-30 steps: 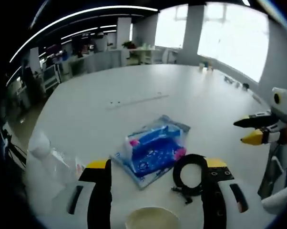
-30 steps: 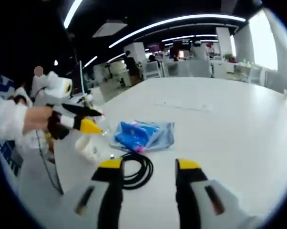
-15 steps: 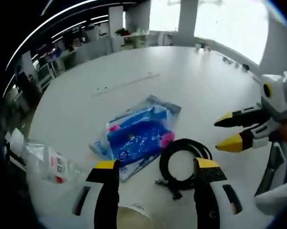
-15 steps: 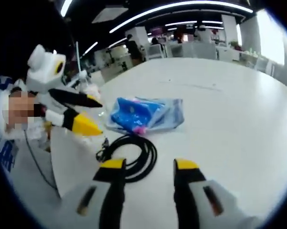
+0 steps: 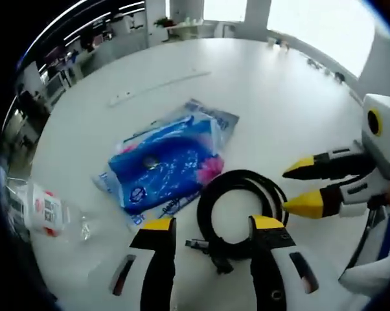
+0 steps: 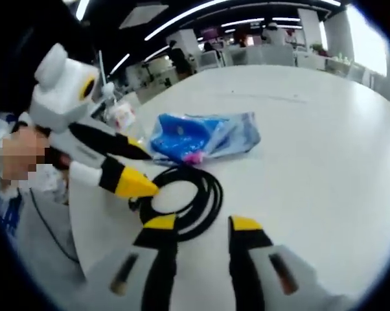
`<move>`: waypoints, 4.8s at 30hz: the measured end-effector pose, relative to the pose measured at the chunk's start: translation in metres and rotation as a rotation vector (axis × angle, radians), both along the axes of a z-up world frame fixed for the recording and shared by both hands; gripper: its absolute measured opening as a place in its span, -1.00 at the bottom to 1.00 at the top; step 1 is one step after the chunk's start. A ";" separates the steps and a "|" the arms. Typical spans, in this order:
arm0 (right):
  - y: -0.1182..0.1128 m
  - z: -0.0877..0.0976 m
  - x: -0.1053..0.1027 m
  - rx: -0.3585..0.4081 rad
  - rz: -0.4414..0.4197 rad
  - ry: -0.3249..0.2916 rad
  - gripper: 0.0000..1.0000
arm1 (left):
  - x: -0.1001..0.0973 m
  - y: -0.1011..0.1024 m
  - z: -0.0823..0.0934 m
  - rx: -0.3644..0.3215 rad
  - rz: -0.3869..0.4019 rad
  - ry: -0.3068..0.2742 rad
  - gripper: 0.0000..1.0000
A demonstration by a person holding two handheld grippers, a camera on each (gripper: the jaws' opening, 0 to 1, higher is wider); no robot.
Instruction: Arrange the tabletop items into an orderly group along one side of the table until the central work area is clear of visible clutter.
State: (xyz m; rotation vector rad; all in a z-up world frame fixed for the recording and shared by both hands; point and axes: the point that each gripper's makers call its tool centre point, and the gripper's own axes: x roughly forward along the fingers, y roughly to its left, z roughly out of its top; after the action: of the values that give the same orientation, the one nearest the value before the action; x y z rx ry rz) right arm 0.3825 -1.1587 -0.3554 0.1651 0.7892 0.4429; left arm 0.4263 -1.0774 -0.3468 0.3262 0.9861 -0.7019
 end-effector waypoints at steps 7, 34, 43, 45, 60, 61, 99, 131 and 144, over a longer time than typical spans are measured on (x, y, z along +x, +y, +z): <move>0.010 -0.003 0.000 0.072 -0.018 0.007 -0.62 | -0.005 0.000 -0.011 0.021 0.030 0.038 -0.30; 0.010 -0.009 -0.002 0.168 -0.126 0.089 -0.96 | -0.008 0.011 -0.021 0.077 0.111 0.078 -0.95; 0.005 0.004 -0.010 0.223 -0.171 0.086 -1.00 | -0.018 0.009 -0.013 0.019 0.164 0.124 -0.99; 0.005 0.012 -0.011 0.228 -0.174 0.075 -1.00 | -0.020 0.007 -0.007 0.005 0.166 0.123 -0.99; -0.031 0.061 -0.020 0.240 -0.227 -0.027 -1.00 | -0.030 -0.034 0.034 -0.107 0.169 0.097 -1.00; -0.036 0.064 -0.021 0.238 -0.232 -0.032 -1.00 | -0.032 -0.039 0.036 -0.113 0.166 0.097 -1.00; -0.140 0.039 -0.037 0.236 -0.319 0.042 -1.00 | -0.057 -0.143 0.007 -0.131 0.112 0.182 -0.99; -0.147 -0.010 -0.040 0.147 -0.222 0.094 -1.00 | -0.054 -0.145 -0.021 -0.099 0.095 0.103 -0.99; -0.147 -0.010 -0.041 0.136 -0.242 0.096 -1.00 | -0.055 -0.146 -0.021 -0.088 0.048 0.072 -0.97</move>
State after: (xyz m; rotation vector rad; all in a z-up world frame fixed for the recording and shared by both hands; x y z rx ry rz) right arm 0.3414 -1.3060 -0.3659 0.4060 0.8219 0.2605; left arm 0.3713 -1.2233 -0.3679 0.2005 1.0248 -0.7148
